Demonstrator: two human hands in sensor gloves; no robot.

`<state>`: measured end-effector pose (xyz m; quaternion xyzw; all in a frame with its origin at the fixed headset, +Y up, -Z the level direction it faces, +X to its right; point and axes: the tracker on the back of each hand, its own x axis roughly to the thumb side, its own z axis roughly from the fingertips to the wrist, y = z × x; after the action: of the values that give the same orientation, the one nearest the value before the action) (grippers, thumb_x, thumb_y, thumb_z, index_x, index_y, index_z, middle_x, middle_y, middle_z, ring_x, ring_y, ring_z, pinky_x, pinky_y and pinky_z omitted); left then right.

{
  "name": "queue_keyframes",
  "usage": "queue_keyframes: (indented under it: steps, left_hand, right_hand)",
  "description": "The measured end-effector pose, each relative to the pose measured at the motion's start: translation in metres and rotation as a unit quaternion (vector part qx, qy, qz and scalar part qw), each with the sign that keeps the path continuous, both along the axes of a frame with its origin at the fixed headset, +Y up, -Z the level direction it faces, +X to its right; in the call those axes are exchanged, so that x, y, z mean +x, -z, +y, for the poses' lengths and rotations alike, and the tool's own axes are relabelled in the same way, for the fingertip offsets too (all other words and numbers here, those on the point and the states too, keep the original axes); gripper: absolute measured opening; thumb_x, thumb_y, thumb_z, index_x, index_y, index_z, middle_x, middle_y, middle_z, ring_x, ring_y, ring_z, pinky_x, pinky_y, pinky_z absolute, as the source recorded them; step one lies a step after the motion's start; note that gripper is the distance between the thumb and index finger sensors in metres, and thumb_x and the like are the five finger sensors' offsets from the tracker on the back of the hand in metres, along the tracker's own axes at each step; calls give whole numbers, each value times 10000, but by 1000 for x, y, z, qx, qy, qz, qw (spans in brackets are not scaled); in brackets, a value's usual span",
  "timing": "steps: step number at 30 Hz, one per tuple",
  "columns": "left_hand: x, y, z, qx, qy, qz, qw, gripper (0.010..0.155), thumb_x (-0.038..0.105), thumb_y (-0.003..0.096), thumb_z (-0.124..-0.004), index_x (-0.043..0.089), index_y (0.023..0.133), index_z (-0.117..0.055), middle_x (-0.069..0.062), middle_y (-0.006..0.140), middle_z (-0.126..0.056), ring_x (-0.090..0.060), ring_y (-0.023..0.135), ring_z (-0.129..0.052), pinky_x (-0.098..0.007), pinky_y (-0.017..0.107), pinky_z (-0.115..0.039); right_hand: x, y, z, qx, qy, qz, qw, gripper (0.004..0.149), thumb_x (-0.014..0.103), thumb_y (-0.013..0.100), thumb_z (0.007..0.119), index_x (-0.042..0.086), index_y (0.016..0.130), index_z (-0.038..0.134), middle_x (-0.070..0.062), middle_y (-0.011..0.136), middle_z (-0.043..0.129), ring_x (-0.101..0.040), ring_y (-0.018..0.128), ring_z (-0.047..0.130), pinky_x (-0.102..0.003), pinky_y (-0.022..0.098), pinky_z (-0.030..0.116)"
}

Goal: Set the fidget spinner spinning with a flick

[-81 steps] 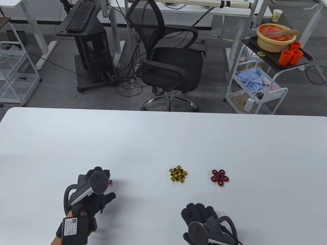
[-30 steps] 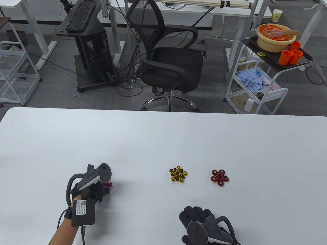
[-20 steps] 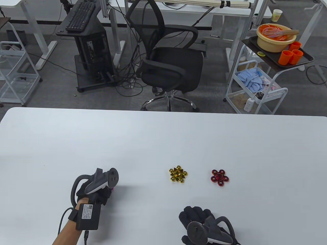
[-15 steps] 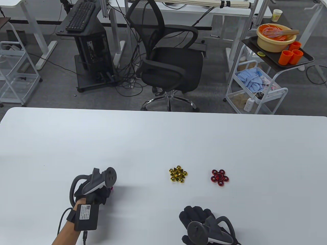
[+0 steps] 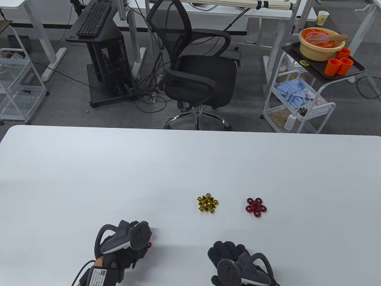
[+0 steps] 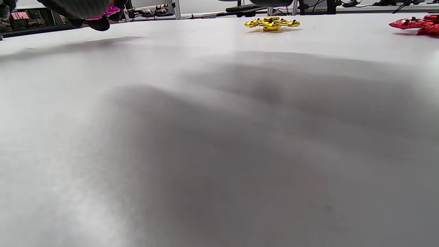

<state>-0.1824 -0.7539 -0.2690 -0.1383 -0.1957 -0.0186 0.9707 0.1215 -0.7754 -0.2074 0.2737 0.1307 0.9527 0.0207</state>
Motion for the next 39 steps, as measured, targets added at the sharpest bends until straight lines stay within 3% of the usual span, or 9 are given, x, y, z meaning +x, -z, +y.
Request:
queue_keyframes:
  steps: [13,27,39]
  left_hand:
    - [40,-25,-18,14,61,-56,996,743,434,354,-807,66,933,-522,-295,975,-625,-360,777,-881,-404,489,-898]
    - [44,-27,-27,25,87,-62,994,739,448,367,-788,88,946,-503,-241,1008,-612,-374,811,-802,-463,536,-819]
    - [38,-26,-27,-9,81,-44,996,761,476,376,-770,121,969,-454,-196,1056,-536,-352,893,-723,-502,602,-748]
  right_hand:
    - [-1,-3,1,13,-7,4,1000,727,546,454,587,218,1019,270,-131,1107,188,-479,998,280,-666,726,315]
    - [-3,-4,2,18,-9,10,1000,727,545,454,587,216,1019,269,-129,1107,187,-479,997,278,-665,726,314]
    - [-8,-7,6,37,-10,13,999,726,543,455,589,217,1020,270,-130,1107,171,-482,999,261,-669,725,306]
